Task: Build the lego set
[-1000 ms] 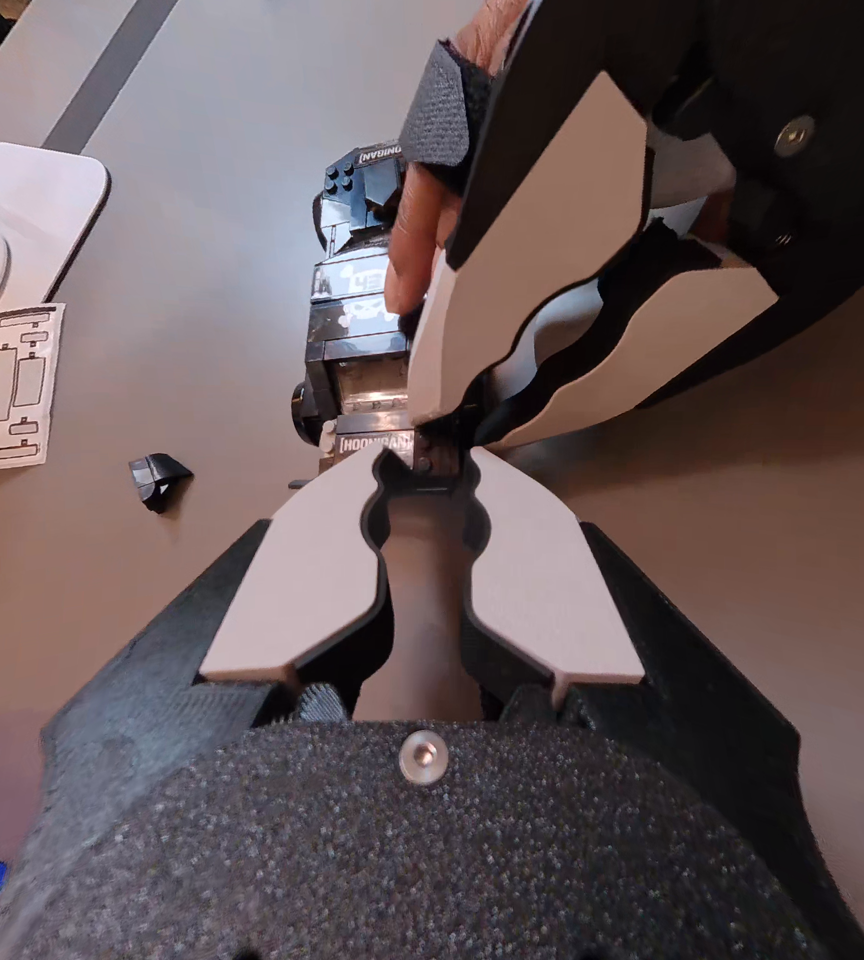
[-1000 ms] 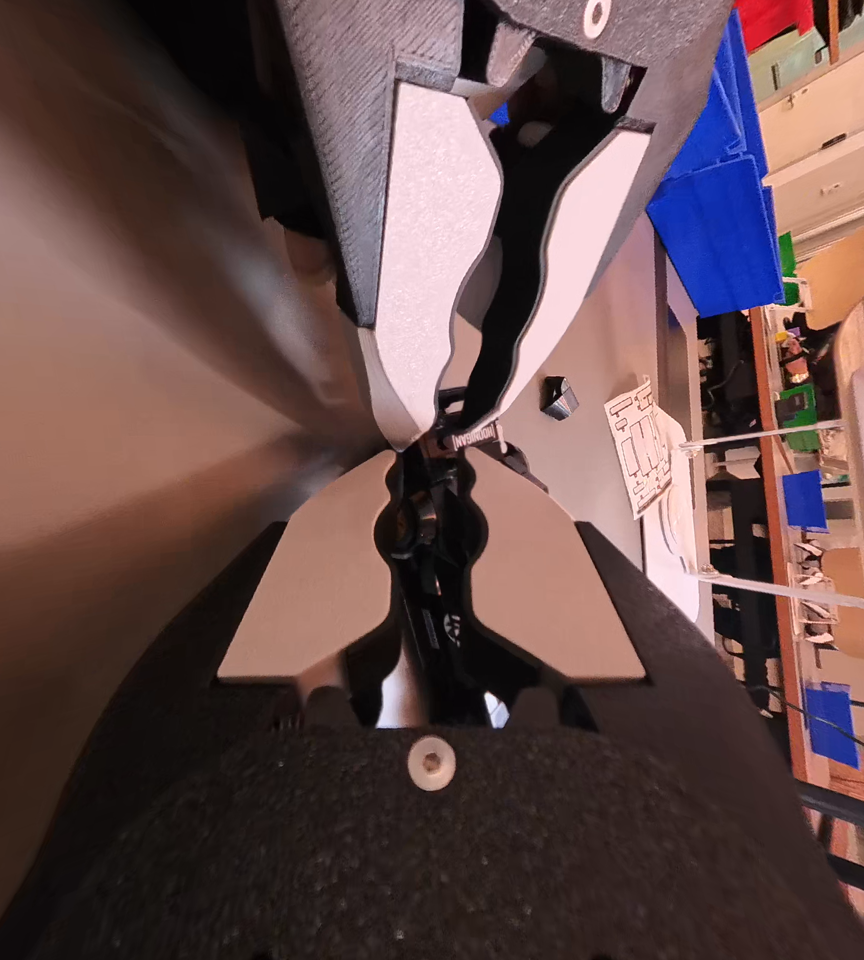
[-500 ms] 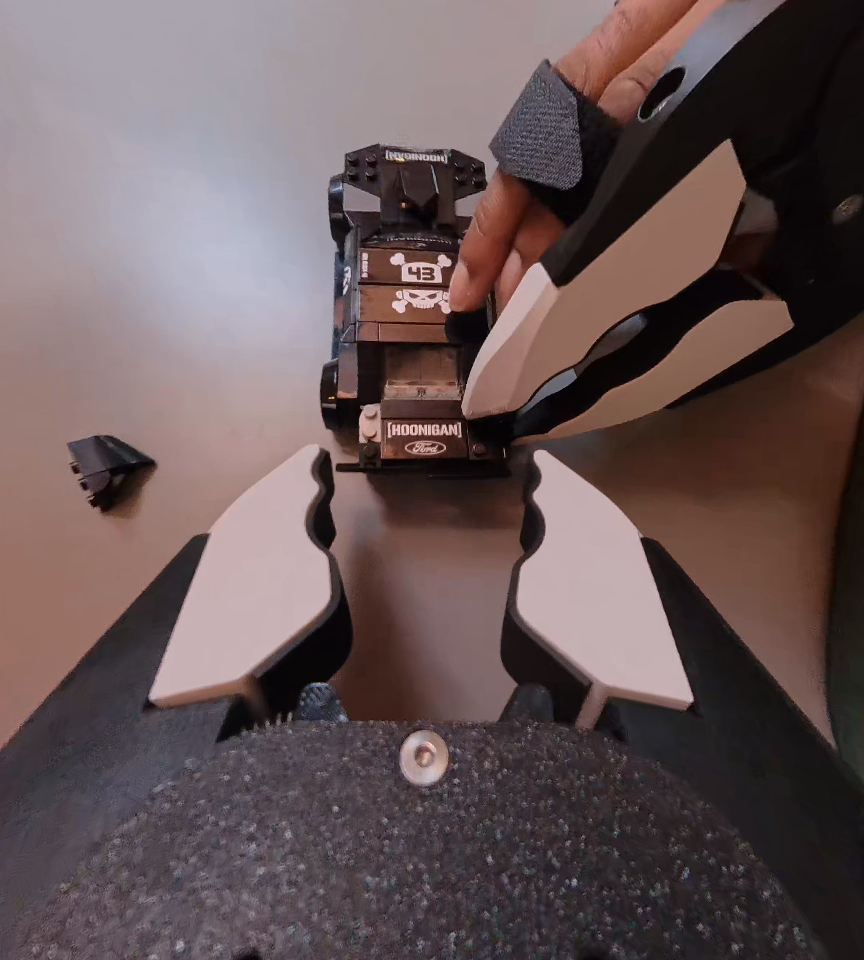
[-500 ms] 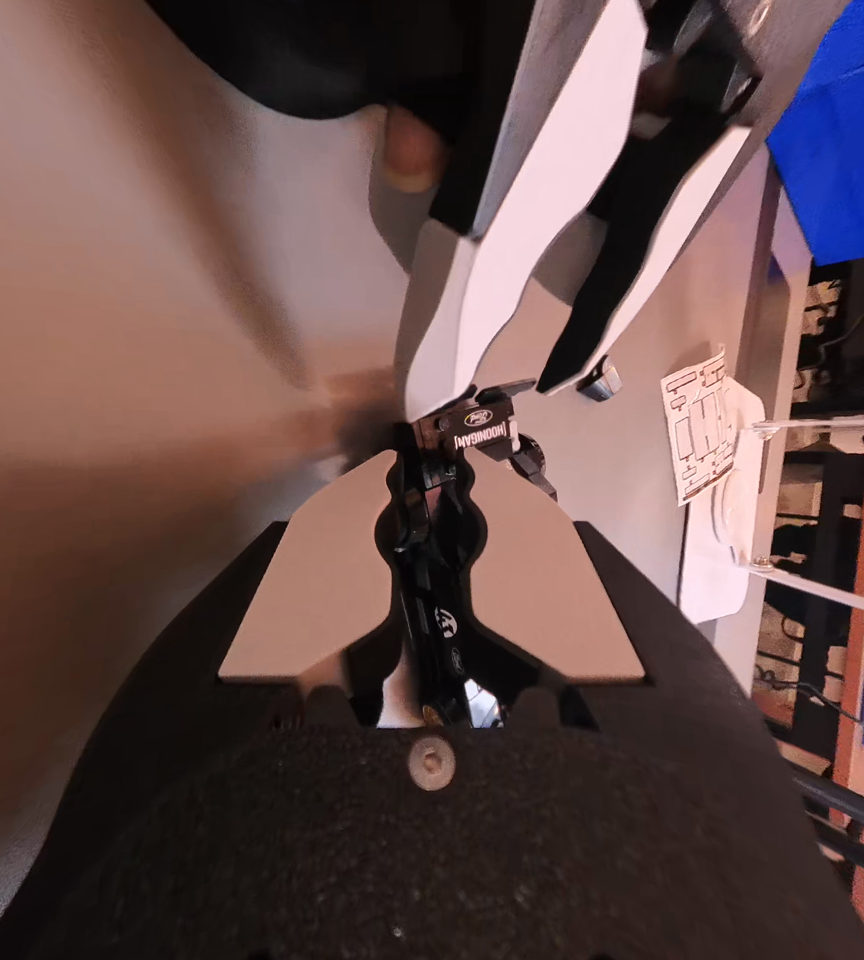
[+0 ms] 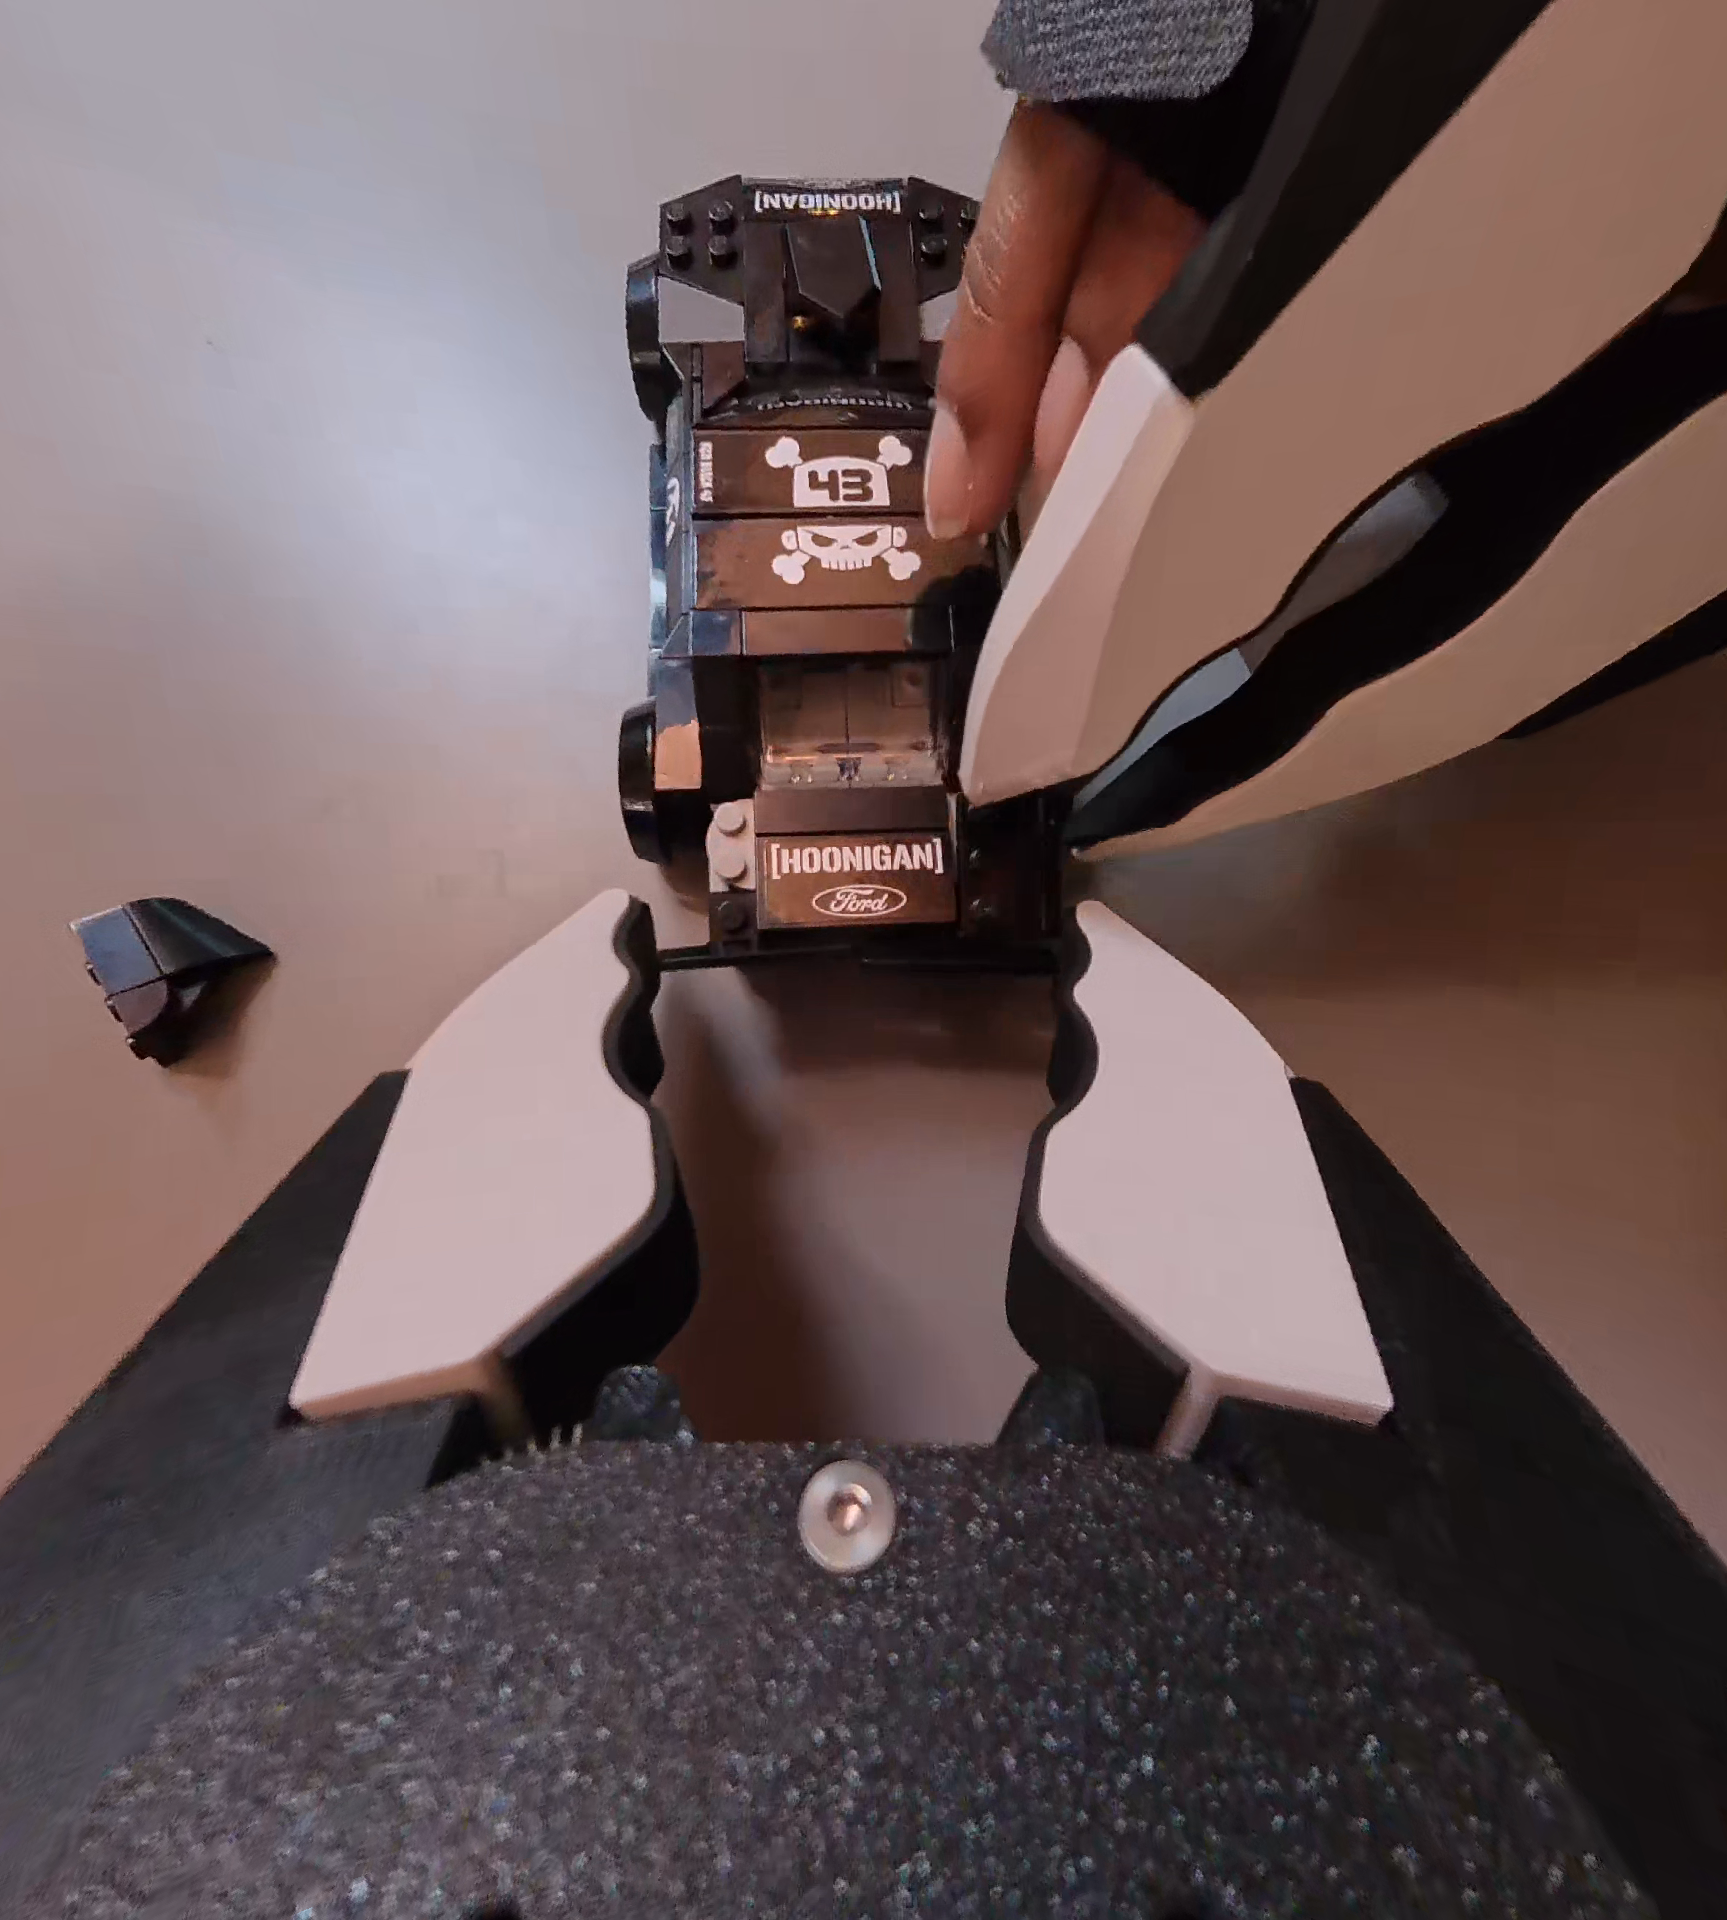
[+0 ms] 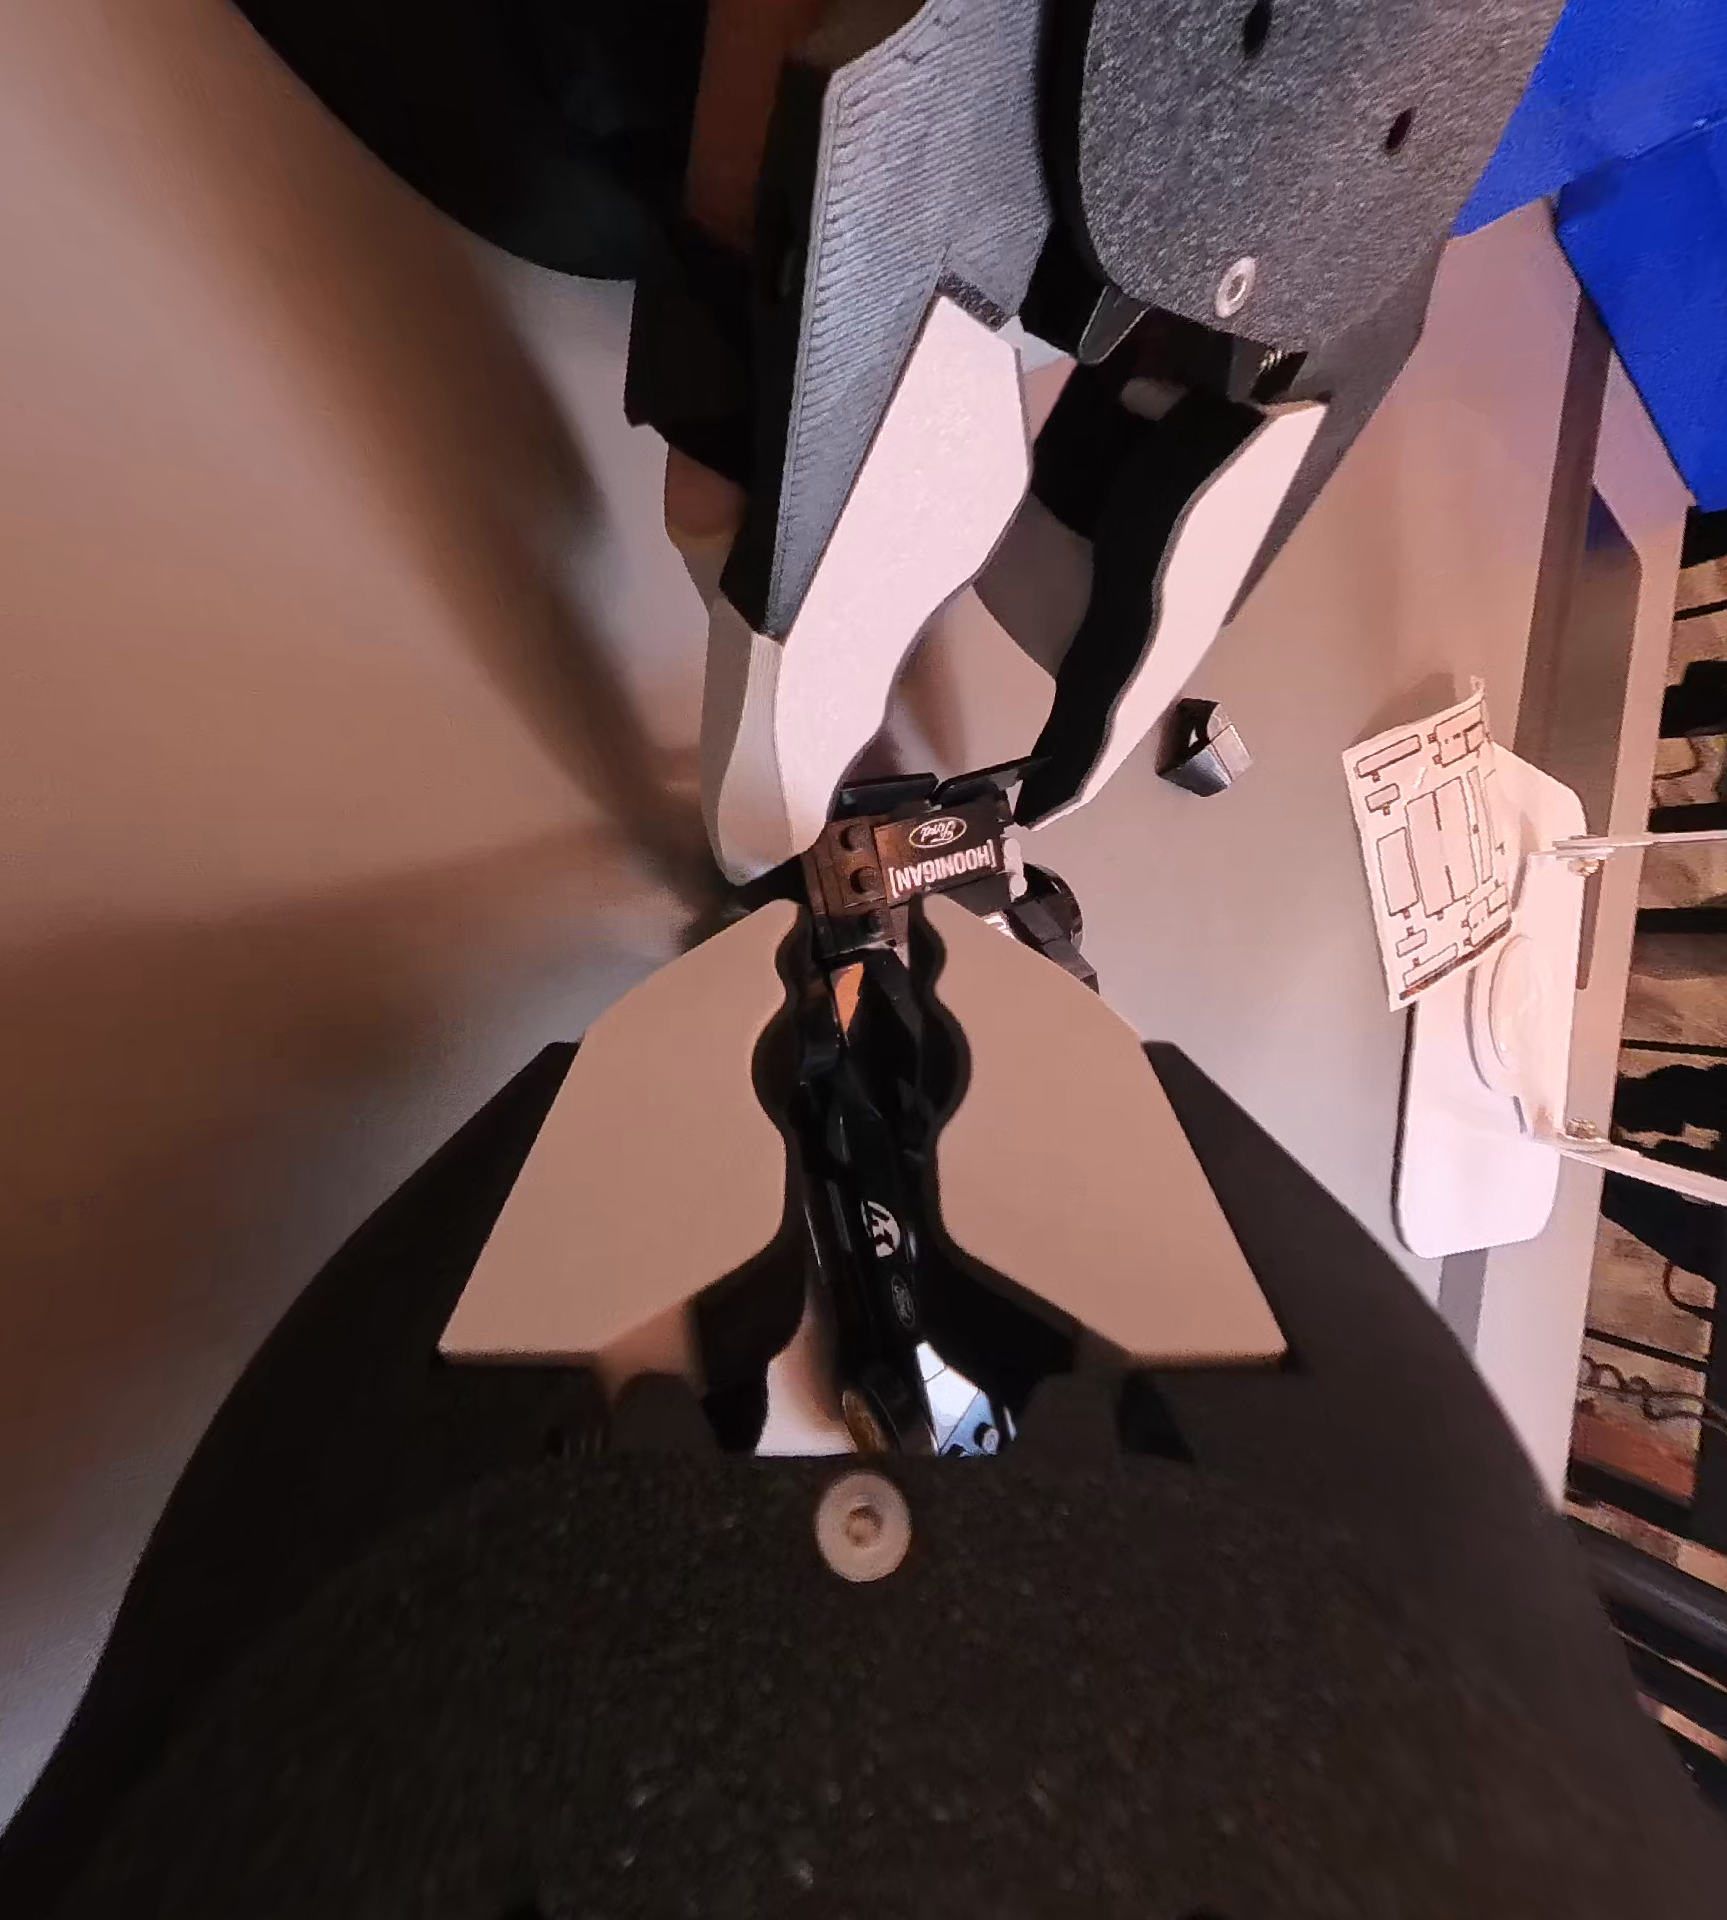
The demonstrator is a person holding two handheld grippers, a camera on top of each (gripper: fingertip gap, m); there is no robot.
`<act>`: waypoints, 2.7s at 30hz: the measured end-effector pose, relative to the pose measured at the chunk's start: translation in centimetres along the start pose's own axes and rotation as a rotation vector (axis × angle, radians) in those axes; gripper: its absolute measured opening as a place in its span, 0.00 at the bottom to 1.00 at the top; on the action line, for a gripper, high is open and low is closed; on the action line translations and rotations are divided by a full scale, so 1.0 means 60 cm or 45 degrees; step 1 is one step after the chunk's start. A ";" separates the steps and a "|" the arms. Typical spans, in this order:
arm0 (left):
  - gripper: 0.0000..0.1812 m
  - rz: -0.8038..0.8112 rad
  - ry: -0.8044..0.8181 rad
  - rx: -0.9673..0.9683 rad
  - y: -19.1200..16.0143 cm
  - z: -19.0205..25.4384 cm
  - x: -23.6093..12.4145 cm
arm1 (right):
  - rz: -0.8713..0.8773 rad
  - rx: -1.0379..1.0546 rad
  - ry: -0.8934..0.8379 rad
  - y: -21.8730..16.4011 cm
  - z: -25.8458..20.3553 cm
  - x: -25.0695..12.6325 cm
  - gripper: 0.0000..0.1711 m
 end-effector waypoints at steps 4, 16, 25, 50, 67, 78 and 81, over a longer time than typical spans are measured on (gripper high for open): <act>0.40 0.006 -0.001 -0.004 0.000 0.000 0.000 | -0.015 -0.052 0.012 0.000 -0.006 0.004 0.08; 0.41 0.004 0.007 -0.004 0.001 -0.001 0.001 | -0.040 -0.149 0.053 0.002 -0.007 0.008 0.06; 0.41 0.006 0.016 0.005 0.001 -0.001 0.002 | -0.150 -0.074 0.165 0.004 0.000 0.010 0.05; 0.29 0.002 0.035 0.019 -0.002 -0.005 0.002 | -0.166 -0.033 0.137 -0.010 0.010 0.009 0.08; 0.23 0.004 0.033 -0.003 0.011 0.003 0.020 | -0.282 0.125 0.250 -0.016 0.018 0.013 0.07; 0.20 0.003 -0.015 -0.007 0.010 0.008 0.023 | -0.310 0.150 0.283 -0.015 0.020 0.013 0.07; 0.20 0.013 -0.032 0.002 0.011 0.012 0.022 | -0.279 0.186 0.254 -0.016 0.020 0.012 0.07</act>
Point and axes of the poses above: each gripper's, where its closed fingertips meet, x out along the fingers, y out of its top, z = x × y across the jaws, the point moved 5 cm from there along -x, back along the fingers, and after that the axes turned 13 degrees about -y, right-handed, at the moved point
